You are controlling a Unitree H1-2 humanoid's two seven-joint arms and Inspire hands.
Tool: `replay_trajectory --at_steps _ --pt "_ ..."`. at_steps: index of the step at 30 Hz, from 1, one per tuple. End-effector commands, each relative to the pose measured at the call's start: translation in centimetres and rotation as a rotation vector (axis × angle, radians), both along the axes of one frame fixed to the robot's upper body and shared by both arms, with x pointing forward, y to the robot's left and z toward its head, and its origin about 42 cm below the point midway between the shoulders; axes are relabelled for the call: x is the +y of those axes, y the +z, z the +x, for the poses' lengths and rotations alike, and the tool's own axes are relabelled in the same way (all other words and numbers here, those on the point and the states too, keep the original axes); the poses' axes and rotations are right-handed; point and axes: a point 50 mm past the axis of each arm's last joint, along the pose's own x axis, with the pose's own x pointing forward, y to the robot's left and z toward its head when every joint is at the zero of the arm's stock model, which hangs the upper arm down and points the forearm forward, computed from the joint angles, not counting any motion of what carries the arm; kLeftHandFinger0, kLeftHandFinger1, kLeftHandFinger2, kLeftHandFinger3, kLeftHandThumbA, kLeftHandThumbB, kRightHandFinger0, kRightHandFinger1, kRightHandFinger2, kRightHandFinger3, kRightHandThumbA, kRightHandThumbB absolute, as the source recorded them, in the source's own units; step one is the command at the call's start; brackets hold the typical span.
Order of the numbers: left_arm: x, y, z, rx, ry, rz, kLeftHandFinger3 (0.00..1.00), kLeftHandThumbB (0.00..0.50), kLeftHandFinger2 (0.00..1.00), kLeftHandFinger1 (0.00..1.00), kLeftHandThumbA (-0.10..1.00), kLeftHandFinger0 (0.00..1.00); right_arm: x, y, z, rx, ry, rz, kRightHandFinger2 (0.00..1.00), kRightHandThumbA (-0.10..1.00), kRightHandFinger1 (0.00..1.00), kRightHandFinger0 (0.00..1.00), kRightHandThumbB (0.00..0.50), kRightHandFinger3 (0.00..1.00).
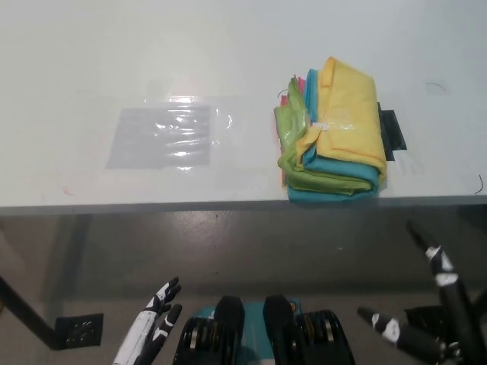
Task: A stack of folded microfibre clothes with a single fold is kept infront of the robot. the robot uses its right hand to grab one end of the clothes and pulla it away from the other end to unfold
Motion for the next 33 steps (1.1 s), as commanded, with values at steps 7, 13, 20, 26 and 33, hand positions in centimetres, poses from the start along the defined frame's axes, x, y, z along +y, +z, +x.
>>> replay_trajectory --at_steps 7,13,20,26,33 --pt "0.5 1.1 0.9 -0.079 -0.023 0.015 1.0 0.5 1.0 1.0 1.0 1.0 1.0 10.1 4.1 -0.152 -0.117 -0.27 1.0 0.97 1.0 1.0 0.367 1.0" --pt "0.4 1.1 1.1 -0.082 -0.028 0.016 1.0 0.5 1.0 1.0 1.0 1.0 2.5 11.8 9.0 -0.043 -0.111 -0.393 1.0 0.99 1.0 1.0 0.412 1.0" --pt "0.4 1.0 1.1 -0.077 -0.032 0.02 1.0 0.5 1.0 1.0 1.0 1.0 4.7 10.8 14.3 0.041 -0.097 -0.437 1.0 1.0 1.0 1.0 0.443 1.0" --pt "0.5 1.2 1.1 -0.075 -0.034 0.031 1.0 0.5 1.0 1.0 1.0 1.0 6.3 9.7 18.0 0.108 -0.08 -0.461 1.0 1.0 1.0 1.0 0.457 1.0" --pt "0.5 1.1 1.0 -0.077 -0.038 0.028 1.0 0.5 1.0 1.0 1.0 1.0 8.1 8.4 21.6 0.224 -0.064 -0.428 1.0 1.0 1.0 1.0 0.471 1.0"
